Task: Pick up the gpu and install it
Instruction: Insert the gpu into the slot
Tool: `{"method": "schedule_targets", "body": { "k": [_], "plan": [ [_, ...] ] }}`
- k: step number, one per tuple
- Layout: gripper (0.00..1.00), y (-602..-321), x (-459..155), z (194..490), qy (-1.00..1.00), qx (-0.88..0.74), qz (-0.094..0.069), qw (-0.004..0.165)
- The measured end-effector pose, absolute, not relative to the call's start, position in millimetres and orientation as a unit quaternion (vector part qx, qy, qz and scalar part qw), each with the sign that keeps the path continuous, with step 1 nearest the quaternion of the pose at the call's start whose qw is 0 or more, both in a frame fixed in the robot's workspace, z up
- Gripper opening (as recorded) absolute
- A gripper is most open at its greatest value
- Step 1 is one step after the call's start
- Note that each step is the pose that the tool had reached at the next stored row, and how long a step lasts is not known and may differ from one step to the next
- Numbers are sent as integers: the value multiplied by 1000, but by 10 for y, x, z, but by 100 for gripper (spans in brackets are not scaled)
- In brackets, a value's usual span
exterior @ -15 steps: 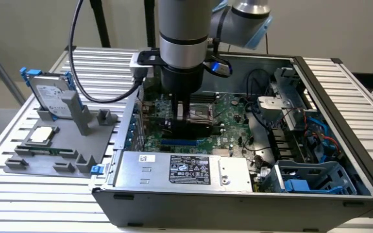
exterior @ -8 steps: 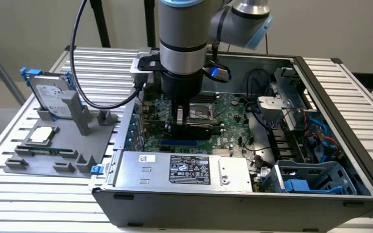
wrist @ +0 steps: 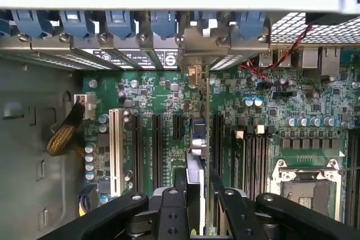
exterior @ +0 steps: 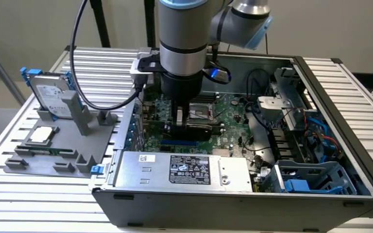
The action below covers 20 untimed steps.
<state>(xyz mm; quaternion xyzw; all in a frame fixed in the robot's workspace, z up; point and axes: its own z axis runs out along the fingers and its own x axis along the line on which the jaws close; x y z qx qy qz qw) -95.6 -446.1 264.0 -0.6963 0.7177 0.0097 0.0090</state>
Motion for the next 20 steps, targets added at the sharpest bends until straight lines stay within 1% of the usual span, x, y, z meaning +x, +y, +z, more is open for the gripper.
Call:
{"method": "schedule_targets", "body": {
  "k": [20],
  "plan": [
    [0,-4466,-967,2597,727,-687,11,10]
  ]
}}
